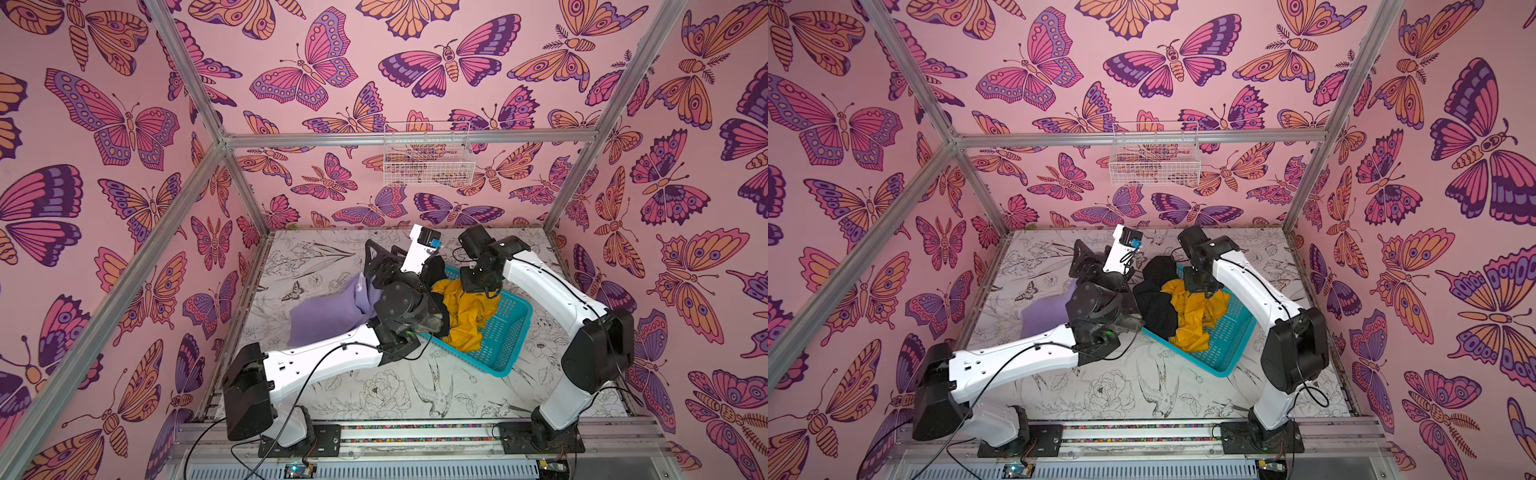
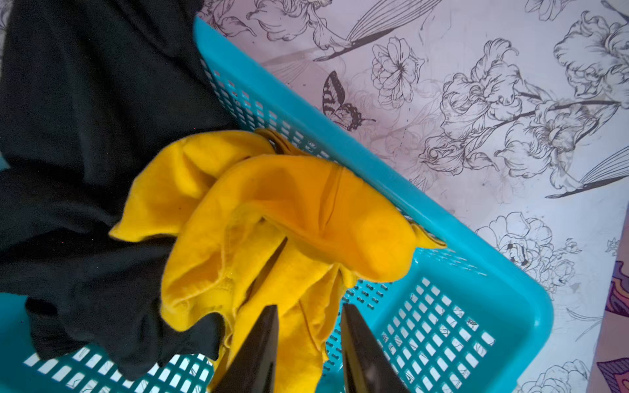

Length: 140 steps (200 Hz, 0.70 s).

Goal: Fold and stack t-shirts
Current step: Place the T-shirt at the center of the board.

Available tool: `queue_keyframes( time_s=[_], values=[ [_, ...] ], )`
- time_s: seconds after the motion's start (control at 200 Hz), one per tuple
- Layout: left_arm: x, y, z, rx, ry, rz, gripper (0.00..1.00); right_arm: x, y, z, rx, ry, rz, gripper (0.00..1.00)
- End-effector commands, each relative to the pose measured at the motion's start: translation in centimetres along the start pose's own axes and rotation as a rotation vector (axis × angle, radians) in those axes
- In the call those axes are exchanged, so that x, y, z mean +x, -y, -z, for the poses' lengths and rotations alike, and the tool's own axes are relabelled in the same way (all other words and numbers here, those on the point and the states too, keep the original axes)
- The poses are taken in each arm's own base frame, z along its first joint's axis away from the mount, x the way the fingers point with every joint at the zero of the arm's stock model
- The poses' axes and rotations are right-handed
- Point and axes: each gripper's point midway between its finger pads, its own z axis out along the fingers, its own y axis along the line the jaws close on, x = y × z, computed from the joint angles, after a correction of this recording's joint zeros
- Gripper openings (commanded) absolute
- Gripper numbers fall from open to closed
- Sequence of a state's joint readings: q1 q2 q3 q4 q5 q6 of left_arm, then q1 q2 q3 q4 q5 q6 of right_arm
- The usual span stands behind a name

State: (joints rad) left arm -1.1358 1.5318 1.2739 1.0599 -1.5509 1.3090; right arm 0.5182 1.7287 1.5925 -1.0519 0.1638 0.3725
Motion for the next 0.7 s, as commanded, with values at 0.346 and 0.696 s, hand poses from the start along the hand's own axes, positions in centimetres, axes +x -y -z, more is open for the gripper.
queue_keyframes(
  time_s=[0.346,0.696],
  values=[
    [-3.3,-7.6,-2.8,-0.082,-0.100,0.151,0.93,-3.1,-1.6,-1.7,-0.031,-0.016,0.034,0.40],
    [-1.9,-18.7,-9.3,-0.351,-0.257,0.134,0.98,-1.9,-2.9,-2.0,-0.116,-0.046,0.015,0.39]
  ],
)
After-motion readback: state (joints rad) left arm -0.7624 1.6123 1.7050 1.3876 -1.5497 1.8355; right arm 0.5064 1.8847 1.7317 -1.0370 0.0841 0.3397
